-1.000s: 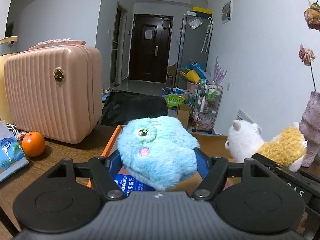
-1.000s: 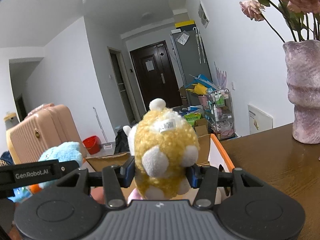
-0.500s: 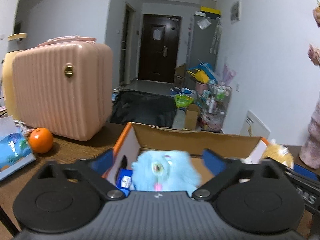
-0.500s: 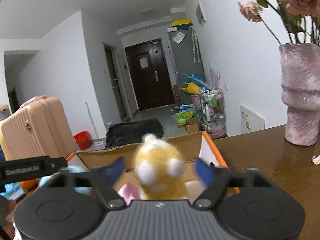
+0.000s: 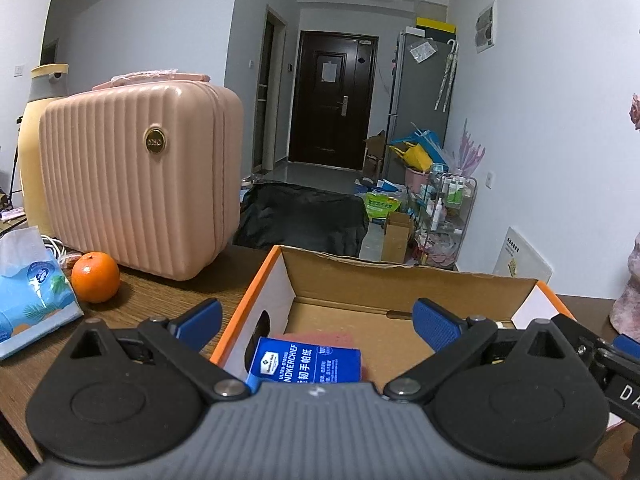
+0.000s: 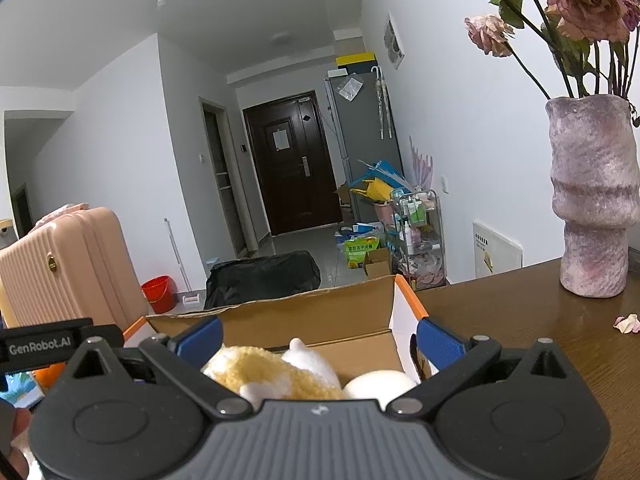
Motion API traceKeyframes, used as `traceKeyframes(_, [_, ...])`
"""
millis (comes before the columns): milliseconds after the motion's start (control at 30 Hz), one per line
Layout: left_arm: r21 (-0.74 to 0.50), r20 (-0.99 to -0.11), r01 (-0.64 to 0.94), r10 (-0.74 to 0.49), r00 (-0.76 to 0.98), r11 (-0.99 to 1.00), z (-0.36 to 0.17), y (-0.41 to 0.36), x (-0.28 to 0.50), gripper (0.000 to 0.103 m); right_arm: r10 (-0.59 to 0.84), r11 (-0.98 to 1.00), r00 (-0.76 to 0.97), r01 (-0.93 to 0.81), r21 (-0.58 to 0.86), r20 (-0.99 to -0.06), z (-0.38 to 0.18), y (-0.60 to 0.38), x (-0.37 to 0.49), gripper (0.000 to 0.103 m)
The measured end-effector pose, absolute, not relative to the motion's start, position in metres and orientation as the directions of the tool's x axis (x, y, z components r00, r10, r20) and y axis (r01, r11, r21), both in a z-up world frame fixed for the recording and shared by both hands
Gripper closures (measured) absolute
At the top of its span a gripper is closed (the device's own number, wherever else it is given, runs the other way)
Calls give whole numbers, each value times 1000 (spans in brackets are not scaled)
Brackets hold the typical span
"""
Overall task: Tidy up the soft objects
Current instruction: 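Lower both plush toys into the box and open both tools, then withdraw both tools from the box back over the table items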
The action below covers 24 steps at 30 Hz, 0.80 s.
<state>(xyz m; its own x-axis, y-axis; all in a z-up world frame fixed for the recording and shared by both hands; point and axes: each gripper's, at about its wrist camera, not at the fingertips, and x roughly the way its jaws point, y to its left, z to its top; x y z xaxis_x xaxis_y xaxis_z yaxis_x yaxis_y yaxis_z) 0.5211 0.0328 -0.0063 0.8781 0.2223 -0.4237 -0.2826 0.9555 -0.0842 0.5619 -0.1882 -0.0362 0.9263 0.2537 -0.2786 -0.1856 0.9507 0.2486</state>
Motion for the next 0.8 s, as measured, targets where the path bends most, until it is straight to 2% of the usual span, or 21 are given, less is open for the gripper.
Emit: traceKeyframes(800, [-56,-417,-294,245,875,954,-11,38,490,0,232,965,940,-190,181,-252,-34,-188,519,0])
